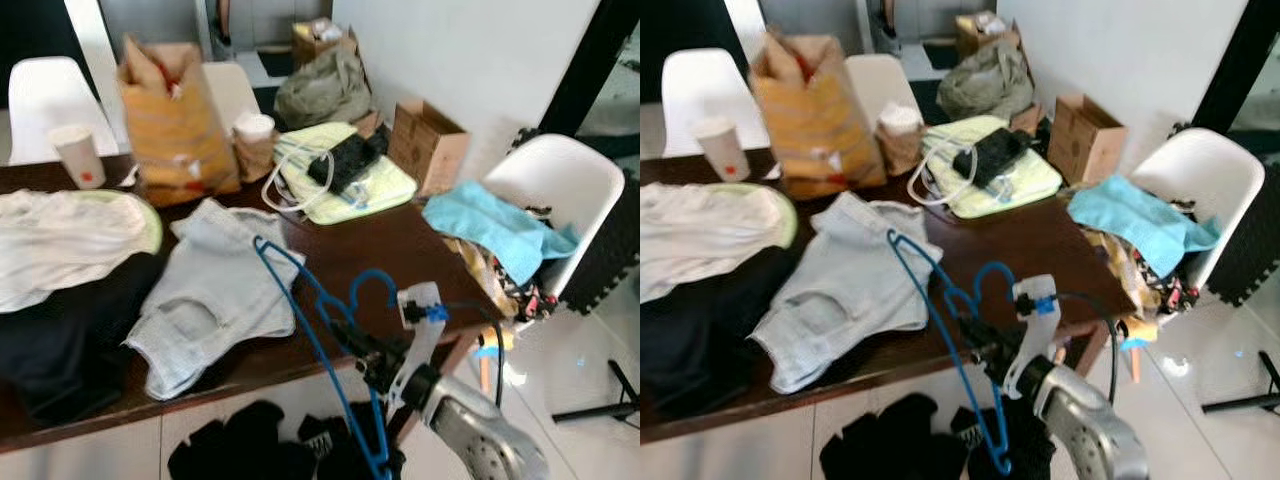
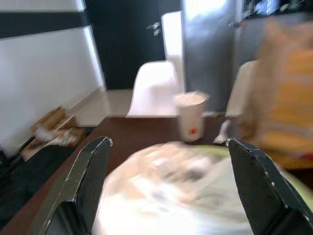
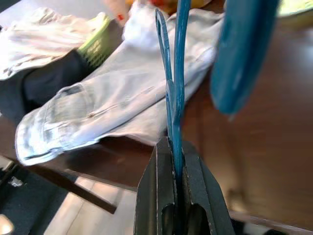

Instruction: Hang hanger

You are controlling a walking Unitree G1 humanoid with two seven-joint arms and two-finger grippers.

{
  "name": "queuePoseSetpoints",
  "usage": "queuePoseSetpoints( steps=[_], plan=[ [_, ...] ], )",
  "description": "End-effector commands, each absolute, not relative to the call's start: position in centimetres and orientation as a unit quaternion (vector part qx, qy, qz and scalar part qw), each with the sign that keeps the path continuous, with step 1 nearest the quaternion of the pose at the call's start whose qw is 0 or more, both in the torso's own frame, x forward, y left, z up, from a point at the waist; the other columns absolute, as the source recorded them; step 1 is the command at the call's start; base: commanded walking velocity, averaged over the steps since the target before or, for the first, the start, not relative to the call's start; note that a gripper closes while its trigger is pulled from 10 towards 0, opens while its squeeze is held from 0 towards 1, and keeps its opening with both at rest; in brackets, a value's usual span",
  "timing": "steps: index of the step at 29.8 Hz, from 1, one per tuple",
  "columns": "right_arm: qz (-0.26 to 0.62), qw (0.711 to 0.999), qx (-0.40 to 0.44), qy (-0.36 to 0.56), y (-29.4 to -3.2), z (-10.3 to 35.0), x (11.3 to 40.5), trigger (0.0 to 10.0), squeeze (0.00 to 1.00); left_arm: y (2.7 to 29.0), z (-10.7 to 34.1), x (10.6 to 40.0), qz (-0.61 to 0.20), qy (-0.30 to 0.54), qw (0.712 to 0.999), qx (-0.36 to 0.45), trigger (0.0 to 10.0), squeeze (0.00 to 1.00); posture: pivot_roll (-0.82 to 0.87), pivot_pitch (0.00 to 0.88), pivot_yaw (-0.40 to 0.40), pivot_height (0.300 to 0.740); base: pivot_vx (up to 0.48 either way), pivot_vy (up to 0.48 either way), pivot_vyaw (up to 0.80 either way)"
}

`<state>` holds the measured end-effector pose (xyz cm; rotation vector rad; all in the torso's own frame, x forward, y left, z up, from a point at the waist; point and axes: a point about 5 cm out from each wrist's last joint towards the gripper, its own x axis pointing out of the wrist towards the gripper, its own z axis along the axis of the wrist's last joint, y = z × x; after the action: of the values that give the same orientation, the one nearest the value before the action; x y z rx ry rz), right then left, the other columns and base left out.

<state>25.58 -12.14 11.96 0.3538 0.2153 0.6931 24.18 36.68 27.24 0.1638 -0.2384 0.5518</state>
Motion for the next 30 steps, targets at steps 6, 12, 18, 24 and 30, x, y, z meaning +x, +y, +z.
queuePoseSetpoints(
  steps=[6, 12, 18, 24, 30],
  plan=[
    [0.337, 0.918, 0.178, 0.109, -12.0, 11.8, 25.6, 10.0, 0.00, 36.3, 26.3, 25.3, 0.238, -0.103, 0.962, 0.079, 10.0, 0.00, -0.04, 0.090, -0.019, 0.740, 0.000, 0.000, 0.00],
    [0.336, 0.919, 0.178, 0.109, -12.1, 11.8, 25.5, 10.0, 0.00, 38.4, 25.1, 25.3, 0.283, -0.058, 0.949, 0.123, 10.0, 0.00, -0.04, 0.093, -0.019, 0.740, 0.000, 0.000, 0.00],
    [0.335, 0.919, 0.178, 0.109, -12.2, 11.9, 25.4, 10.0, 0.00, 40.7, 24.1, 24.7, 0.333, -0.025, 0.934, 0.130, 10.0, 0.00, -0.05, 0.104, -0.016, 0.740, 0.000, 0.000, 0.00],
    [0.331, 0.920, 0.177, 0.110, -12.4, 11.9, 25.2, 10.0, 0.00, 41.9, 23.1, 24.3, 0.352, 0.002, 0.926, 0.135, 10.0, 0.00, -0.06, 0.112, -0.015, 0.740, 0.000, 0.000, 0.00],
    [0.330, 0.921, 0.177, 0.110, -12.6, 12.0, 25.1, 10.0, 0.00, 41.9, 22.9, 24.6, 0.344, 0.002, 0.929, 0.137, 10.0, 0.00, -0.07, 0.122, -0.020, 0.740, 0.000, 0.000, 0.00]
  ],
)
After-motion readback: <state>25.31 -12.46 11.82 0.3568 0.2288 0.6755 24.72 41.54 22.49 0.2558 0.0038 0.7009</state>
